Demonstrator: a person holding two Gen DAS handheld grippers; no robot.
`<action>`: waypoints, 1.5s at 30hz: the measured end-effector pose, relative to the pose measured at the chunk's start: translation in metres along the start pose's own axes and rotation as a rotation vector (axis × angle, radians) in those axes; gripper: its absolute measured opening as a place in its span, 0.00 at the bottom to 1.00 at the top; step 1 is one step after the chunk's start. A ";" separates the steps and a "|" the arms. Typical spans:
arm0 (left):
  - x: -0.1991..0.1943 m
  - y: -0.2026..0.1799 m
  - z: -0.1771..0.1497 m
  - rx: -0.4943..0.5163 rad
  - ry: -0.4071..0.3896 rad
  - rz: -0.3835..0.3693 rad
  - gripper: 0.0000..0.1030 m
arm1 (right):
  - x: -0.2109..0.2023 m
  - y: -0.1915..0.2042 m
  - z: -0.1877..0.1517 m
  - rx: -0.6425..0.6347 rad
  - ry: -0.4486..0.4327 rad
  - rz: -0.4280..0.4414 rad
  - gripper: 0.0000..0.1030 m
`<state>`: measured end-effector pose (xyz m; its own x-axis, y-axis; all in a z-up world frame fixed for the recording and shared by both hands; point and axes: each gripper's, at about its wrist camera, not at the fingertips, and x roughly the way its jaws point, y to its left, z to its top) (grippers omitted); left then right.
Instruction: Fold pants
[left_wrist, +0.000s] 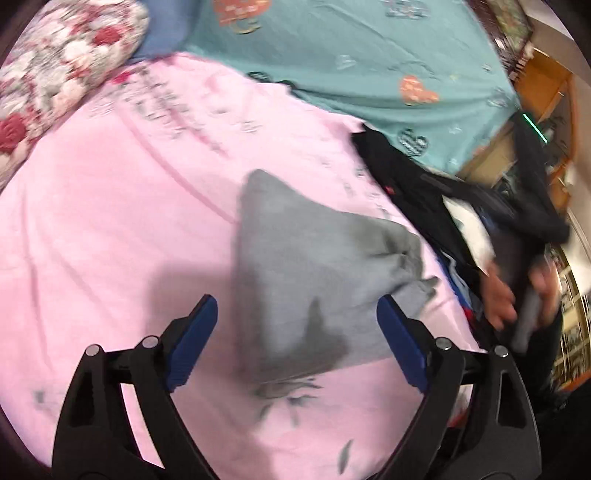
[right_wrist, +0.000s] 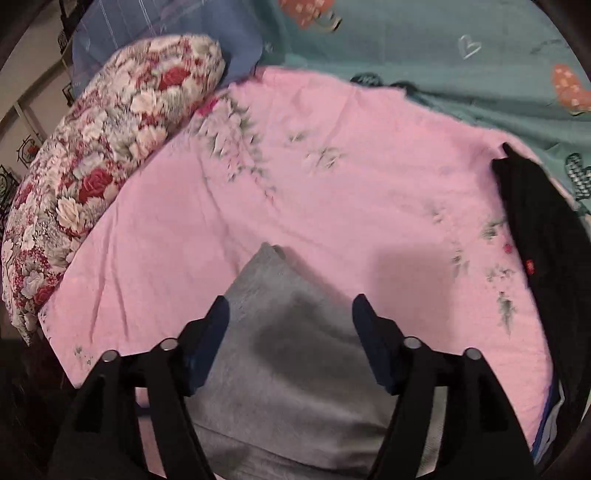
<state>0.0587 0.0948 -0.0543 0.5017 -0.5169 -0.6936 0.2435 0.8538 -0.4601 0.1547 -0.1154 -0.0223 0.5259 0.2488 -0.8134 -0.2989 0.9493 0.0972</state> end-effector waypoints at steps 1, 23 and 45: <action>0.002 0.011 0.003 -0.035 0.011 0.006 0.87 | -0.016 -0.008 -0.008 0.012 -0.047 -0.036 0.91; 0.148 0.030 0.017 -0.182 0.305 -0.310 0.88 | -0.014 -0.127 -0.139 0.538 -0.016 0.057 0.97; 0.099 -0.022 0.013 0.002 0.094 -0.208 0.48 | 0.006 -0.074 -0.153 0.393 -0.042 0.077 0.53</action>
<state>0.1134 0.0258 -0.1060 0.3610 -0.6851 -0.6327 0.3355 0.7284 -0.5974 0.0576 -0.2134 -0.1221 0.5481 0.3224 -0.7718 -0.0154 0.9265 0.3760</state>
